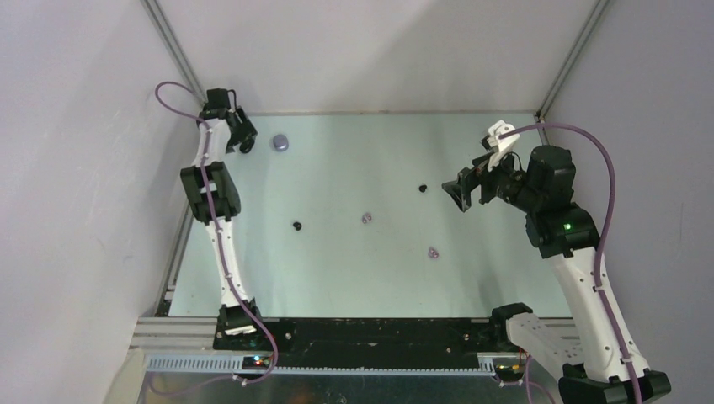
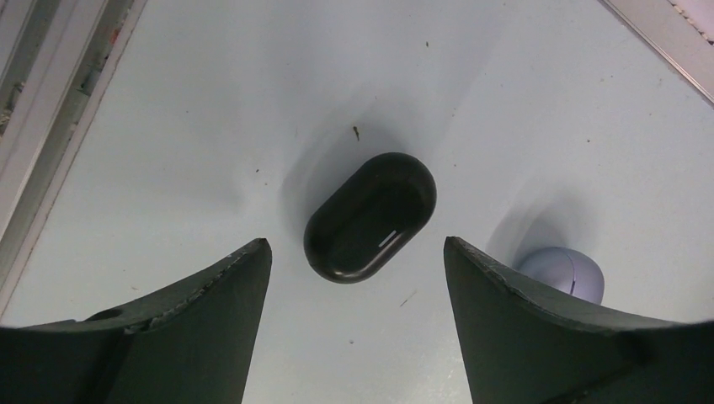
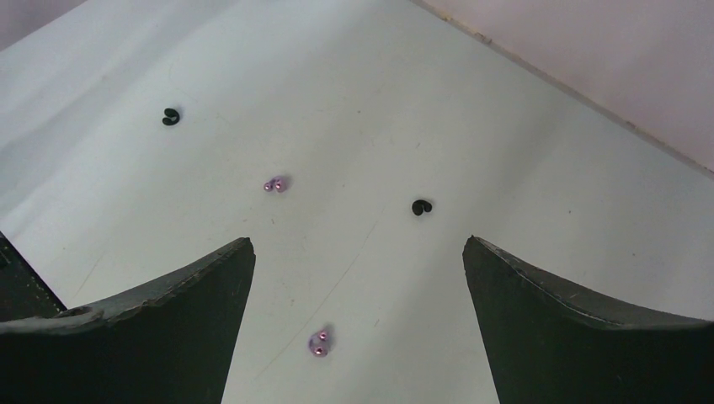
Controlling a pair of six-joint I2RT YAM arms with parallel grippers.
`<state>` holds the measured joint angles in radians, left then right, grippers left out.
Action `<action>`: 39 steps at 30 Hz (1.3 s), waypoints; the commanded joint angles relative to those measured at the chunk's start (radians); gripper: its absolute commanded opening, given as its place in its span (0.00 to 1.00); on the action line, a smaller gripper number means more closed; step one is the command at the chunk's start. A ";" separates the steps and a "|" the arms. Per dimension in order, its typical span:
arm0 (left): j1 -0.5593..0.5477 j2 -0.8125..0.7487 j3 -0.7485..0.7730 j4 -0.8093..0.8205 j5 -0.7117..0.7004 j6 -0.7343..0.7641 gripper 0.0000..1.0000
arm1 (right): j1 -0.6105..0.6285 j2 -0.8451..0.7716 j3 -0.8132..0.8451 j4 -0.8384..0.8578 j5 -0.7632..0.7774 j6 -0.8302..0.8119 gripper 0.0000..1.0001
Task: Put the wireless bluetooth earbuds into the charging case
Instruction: Move the charging case to the corner of the board.
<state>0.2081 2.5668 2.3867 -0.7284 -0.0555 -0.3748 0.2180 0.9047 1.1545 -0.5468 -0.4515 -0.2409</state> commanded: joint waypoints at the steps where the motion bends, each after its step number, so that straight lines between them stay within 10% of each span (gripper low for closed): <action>1: -0.014 0.002 0.042 -0.003 -0.019 0.004 0.80 | -0.023 -0.017 0.052 -0.010 -0.056 0.026 1.00; 6: -0.016 -0.004 0.014 0.015 0.016 -0.008 0.71 | -0.036 -0.017 0.062 -0.018 -0.076 0.029 1.00; 39: -0.066 -0.044 -0.001 0.080 0.142 0.119 0.88 | -0.059 -0.025 0.063 -0.015 -0.088 0.032 1.00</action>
<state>0.1574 2.5671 2.3863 -0.7101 0.0551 -0.2935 0.1654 0.8921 1.1732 -0.5716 -0.5297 -0.2272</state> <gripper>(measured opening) 0.869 0.996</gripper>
